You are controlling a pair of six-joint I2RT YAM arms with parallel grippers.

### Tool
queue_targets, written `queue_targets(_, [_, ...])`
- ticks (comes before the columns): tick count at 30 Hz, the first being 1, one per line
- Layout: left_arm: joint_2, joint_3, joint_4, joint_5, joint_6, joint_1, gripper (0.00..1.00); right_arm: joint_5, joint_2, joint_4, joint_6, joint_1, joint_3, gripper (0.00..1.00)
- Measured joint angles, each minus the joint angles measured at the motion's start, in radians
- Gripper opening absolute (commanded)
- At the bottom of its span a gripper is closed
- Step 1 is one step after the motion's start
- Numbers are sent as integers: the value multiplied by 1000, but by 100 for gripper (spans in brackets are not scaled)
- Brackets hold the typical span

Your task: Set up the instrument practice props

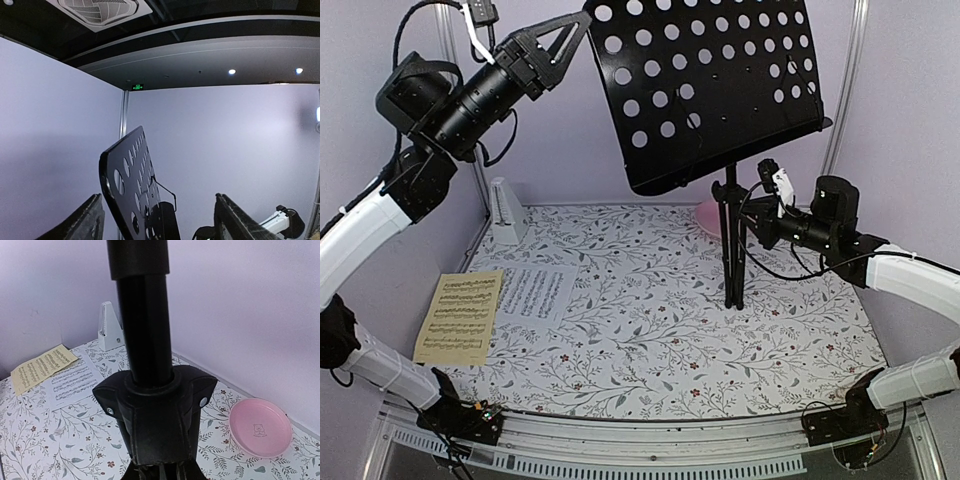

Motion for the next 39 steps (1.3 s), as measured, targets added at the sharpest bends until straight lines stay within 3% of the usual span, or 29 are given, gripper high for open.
queue_targets(9, [-202, -295, 31, -105, 34, 78, 83, -27, 1, 41, 110, -2, -10, 0])
queue_targets(16, [-350, -677, 124, -113, 25, 164, 79, -63, 1, 87, 155, -2, -31, 0])
queue_targets(24, [-219, -937, 285, 3, 25, 165, 72, -90, 2, 131, 187, 6, -49, 0])
queue_targets(31, [74, -919, 397, 24, 83, 53, 69, -89, 18, 161, 208, 49, -50, 0])
queue_targets(39, [335, -692, 478, 39, 139, -38, 69, -68, 38, 191, 188, 110, -50, 0])
